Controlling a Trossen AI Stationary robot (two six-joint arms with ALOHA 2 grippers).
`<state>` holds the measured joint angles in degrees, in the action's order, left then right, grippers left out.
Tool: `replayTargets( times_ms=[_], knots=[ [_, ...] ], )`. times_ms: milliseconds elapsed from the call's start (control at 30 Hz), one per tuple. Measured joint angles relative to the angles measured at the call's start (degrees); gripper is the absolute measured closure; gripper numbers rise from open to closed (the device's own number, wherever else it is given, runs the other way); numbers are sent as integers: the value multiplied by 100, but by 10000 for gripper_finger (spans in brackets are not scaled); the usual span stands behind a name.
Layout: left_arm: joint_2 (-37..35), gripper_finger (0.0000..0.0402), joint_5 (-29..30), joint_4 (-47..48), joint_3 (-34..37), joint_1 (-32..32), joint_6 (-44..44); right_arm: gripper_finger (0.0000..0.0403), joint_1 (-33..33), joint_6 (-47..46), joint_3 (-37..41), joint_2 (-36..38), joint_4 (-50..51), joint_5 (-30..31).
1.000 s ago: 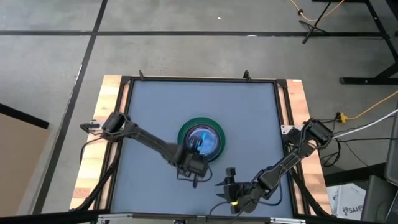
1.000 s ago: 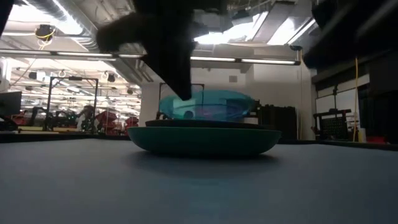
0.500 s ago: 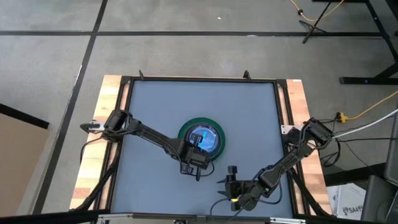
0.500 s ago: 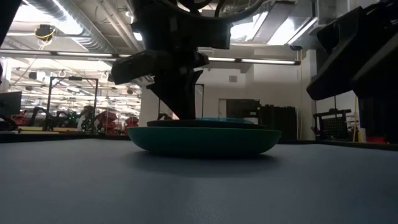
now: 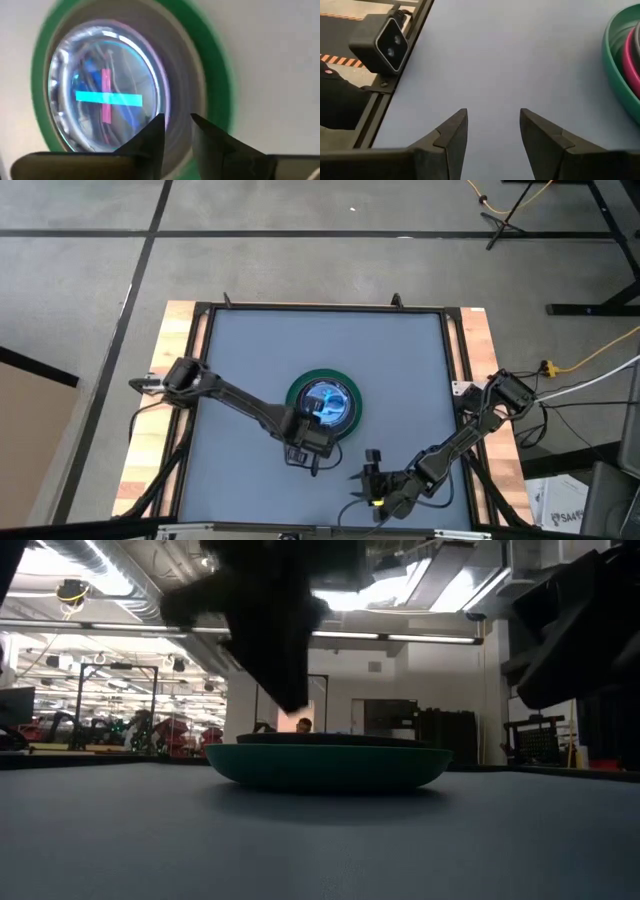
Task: Stack plastic plates
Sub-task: Return to Home Position
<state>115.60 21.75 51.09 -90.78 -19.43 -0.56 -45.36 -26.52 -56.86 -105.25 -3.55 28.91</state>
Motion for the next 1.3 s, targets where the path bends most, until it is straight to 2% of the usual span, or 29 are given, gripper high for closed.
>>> replayTargets(
  times_ms=[100,200,433,633,767,867,933,1067,1300],
  knots=[
    [-370,317,-1,-61,78,-184,113,231,0,-4,-3,0,2,-3],
    [-935,317,4,-390,540,-360,265,231,0,-1,-20,12,1,7],
    [-2627,317,-17,-2702,2860,-677,685,231,38,428,-22,187,268,436],
    [-3853,317,19,-4870,4715,-697,752,231,403,531,9,519,859,546],
    [-4290,317,25,-6352,5862,-499,708,231,940,1152,201,743,959,400],
    [-4450,317,-20,-7195,6526,-326,644,231,1527,1568,475,948,829,-52],
    [-4522,317,-81,-7569,6832,-197,645,231,1907,1812,744,1101,523,-371],
    [-4702,317,-397,-7718,7134,79,610,241,2484,2012,1409,1695,-114,-1039],
    [-5631,317,-1430,-7752,7518,858,98,308,2872,1941,2893,3418,-1062,-1493]
  ],
)
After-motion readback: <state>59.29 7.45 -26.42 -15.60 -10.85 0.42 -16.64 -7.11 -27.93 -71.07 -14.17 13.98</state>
